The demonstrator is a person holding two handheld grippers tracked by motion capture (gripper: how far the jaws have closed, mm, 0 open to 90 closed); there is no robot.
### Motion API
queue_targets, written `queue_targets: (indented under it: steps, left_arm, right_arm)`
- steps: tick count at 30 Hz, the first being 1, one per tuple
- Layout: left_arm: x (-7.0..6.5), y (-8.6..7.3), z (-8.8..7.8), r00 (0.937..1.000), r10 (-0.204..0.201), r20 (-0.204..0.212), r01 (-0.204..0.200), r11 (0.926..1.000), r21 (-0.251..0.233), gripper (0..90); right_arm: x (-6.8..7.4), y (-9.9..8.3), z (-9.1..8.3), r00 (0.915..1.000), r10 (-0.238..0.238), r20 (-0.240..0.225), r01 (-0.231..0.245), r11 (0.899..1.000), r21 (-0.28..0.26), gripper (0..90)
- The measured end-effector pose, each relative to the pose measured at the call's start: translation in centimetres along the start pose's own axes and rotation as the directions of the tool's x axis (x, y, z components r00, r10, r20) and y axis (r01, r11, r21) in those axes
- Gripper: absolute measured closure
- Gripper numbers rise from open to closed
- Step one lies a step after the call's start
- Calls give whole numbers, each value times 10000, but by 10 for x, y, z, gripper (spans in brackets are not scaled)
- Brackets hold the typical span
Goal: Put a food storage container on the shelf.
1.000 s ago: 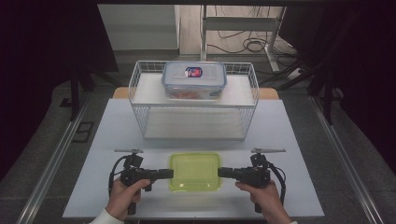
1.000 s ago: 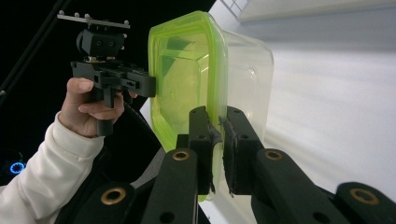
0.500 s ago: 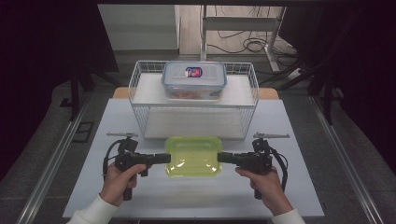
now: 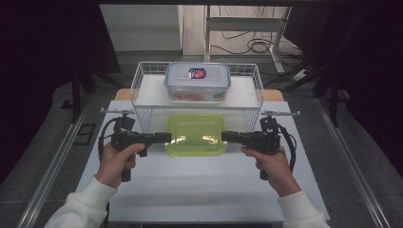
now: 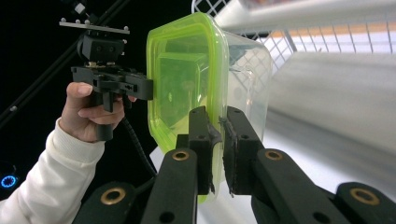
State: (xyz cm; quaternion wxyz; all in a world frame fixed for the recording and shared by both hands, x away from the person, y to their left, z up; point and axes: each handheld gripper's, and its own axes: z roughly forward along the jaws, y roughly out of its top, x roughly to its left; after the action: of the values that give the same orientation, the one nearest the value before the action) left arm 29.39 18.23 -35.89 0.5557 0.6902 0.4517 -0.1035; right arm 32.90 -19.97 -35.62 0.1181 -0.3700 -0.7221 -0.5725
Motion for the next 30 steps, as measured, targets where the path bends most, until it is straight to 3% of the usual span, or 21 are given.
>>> queue_targets:
  steps: [19, 30]
  left_arm:
    - [-3, 97, -10, 9986, 488, 200, -483, 9985, -258, 811]
    - [13, 153, -5, 9994, 259, 221, -258, 9996, -84, 812]
  right_arm:
    - [7, 94, -1, 9985, -542, 99, 546, 9974, -477, 820]
    - [-9, 144, 6, 9999, -153, 81, 157, 9983, -563, 819]
